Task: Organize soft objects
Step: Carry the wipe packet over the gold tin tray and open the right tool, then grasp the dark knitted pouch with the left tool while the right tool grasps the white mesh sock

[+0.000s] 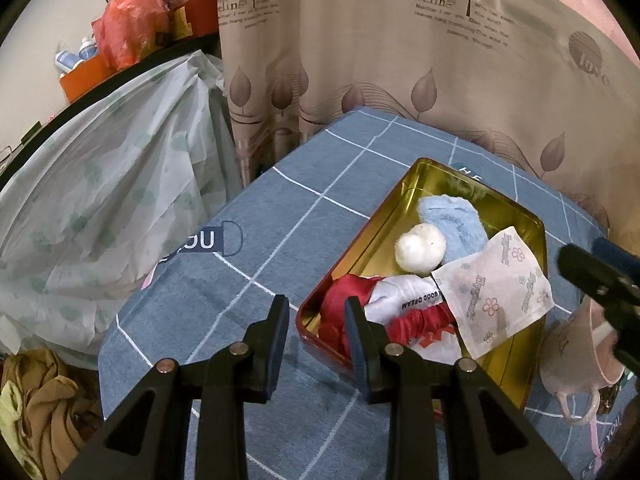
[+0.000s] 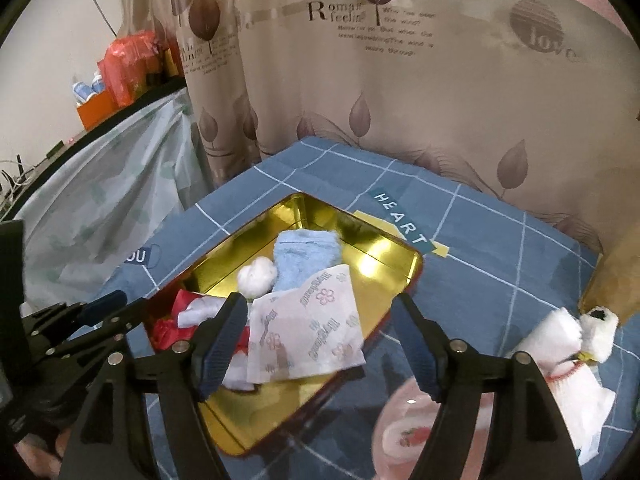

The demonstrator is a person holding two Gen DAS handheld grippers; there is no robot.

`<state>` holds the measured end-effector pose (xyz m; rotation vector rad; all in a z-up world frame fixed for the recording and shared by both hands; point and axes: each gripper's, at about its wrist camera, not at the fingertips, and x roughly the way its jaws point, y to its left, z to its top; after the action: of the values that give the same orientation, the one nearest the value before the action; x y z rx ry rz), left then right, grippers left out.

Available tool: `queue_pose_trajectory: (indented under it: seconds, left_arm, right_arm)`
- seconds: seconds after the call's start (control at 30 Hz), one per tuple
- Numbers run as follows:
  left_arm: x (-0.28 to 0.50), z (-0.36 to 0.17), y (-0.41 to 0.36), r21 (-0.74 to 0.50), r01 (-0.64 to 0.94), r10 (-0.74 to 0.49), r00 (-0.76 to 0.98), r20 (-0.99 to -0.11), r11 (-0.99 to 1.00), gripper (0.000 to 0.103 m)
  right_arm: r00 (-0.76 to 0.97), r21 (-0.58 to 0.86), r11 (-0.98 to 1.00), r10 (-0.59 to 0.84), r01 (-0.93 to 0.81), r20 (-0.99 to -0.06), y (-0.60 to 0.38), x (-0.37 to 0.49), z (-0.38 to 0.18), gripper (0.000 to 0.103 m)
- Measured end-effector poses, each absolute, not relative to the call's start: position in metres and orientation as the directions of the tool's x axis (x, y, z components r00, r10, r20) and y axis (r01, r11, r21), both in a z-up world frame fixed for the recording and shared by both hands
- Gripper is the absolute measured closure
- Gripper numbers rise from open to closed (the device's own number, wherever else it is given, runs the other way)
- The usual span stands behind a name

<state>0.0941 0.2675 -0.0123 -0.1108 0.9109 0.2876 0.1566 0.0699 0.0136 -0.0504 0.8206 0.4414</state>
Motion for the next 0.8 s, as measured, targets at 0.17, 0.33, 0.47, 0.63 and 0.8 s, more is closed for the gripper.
queue_pose_trajectory:
  seconds: [0.17, 0.33, 0.47, 0.63, 0.8]
  left_arm:
    - [0.094, -0.013, 0.264, 0.04, -0.284, 0.205, 0.581, -0.788, 0.958, 0.074]
    - [0.092, -0.011, 0.261, 0.054, -0.279, 0.214, 0.585, -0.782, 0.959, 0.074]
    - [0.092, -0.011, 0.257, 0.069, -0.271, 0.222, 0.588, -0.778, 0.96, 0.074]
    - [0.092, -0.011, 0.252, 0.087, -0.261, 0.23, 0.592, -0.772, 0.962, 0.074]
    - [0.09, -0.01, 0.244, 0.11, -0.243, 0.239, 0.6, -0.763, 0.964, 0.074]
  right_arm:
    - [0.618, 0.126, 0.913, 0.359, -0.388, -0.699, 0.05, 0.142, 0.025, 0.03]
    - [0.645, 0.108, 0.923, 0.338, -0.369, -0.685, 0.026, 0.128, 0.033, 0.029]
    - [0.665, 0.102, 0.935, 0.315, -0.34, -0.677, 0.002, 0.121, 0.037, 0.029]
    - [0.687, 0.093, 0.954, 0.271, -0.285, -0.674, -0.033, 0.113, 0.039, 0.028]
    - [0.705, 0.08, 0.976, 0.201, -0.201, -0.681, -0.079, 0.104, 0.033, 0.027]
